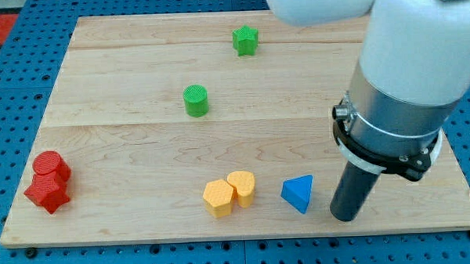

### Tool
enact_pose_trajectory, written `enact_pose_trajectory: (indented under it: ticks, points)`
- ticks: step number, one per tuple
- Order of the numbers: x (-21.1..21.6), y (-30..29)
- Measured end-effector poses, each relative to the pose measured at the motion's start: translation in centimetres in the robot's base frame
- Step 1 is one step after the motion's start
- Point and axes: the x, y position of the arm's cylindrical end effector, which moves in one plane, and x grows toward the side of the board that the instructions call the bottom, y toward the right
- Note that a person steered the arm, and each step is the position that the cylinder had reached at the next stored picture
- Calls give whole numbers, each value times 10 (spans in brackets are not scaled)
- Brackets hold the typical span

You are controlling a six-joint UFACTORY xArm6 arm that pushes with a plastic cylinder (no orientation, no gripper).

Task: Move the blue triangle to the top right corner

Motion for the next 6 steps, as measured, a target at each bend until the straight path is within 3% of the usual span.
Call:
enact_pose_trajectory:
  ticks: [1,3,4,5,6]
  points:
    - [12,-63]
    - [-11,-19]
    - [-24,-32]
    - [-1,-23]
    - [19,-89]
